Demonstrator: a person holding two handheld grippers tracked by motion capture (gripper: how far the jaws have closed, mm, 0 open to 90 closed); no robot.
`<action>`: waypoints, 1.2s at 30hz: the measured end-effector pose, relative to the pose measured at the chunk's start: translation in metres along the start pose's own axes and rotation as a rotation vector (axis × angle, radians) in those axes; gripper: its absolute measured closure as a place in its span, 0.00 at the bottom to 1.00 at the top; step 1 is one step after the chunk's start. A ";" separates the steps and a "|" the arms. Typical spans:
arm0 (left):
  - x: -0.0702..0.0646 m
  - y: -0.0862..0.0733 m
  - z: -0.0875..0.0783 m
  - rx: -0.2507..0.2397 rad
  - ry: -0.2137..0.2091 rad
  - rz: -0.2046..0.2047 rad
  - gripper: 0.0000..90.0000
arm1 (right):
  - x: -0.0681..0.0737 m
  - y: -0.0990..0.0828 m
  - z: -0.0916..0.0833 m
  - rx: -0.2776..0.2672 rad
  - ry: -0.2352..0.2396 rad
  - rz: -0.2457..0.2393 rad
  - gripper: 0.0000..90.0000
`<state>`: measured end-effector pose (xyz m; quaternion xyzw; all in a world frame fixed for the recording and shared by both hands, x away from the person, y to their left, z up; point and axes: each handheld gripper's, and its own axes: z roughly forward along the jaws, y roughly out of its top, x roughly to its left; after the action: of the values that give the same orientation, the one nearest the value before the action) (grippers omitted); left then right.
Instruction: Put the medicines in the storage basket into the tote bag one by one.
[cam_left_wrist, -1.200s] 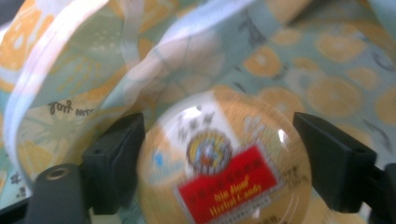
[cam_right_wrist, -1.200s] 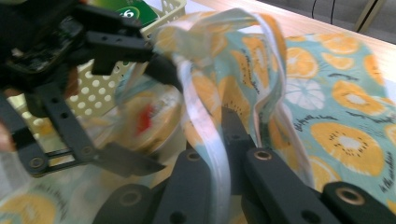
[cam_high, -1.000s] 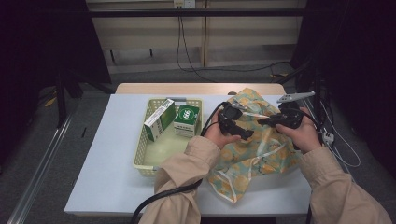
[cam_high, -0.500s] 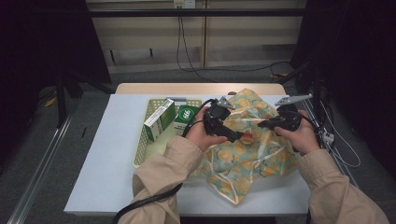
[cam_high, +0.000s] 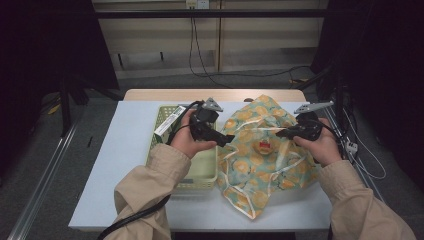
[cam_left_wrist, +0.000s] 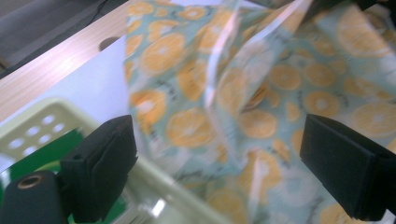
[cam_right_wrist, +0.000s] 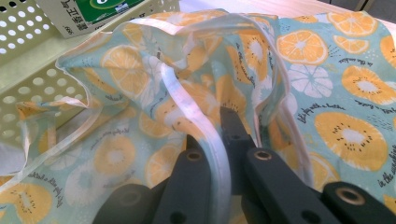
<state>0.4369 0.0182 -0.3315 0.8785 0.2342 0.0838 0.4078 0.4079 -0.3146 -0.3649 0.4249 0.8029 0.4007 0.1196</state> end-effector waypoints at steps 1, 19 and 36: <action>0.003 -0.003 -0.001 -0.002 0.011 -0.008 0.12 | 0.000 0.000 0.000 0.001 -0.001 -0.001 1.00; 0.047 -0.040 0.004 0.057 0.187 -0.108 0.09 | -0.002 -0.003 0.000 -0.008 0.007 0.003 1.00; 0.062 -0.051 0.032 0.087 0.244 -0.179 0.08 | -0.002 -0.003 -0.001 -0.011 0.011 0.000 1.00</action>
<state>0.4840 0.0550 -0.3936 0.8543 0.3627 0.1429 0.3438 0.4063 -0.3176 -0.3669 0.4220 0.8014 0.4073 0.1175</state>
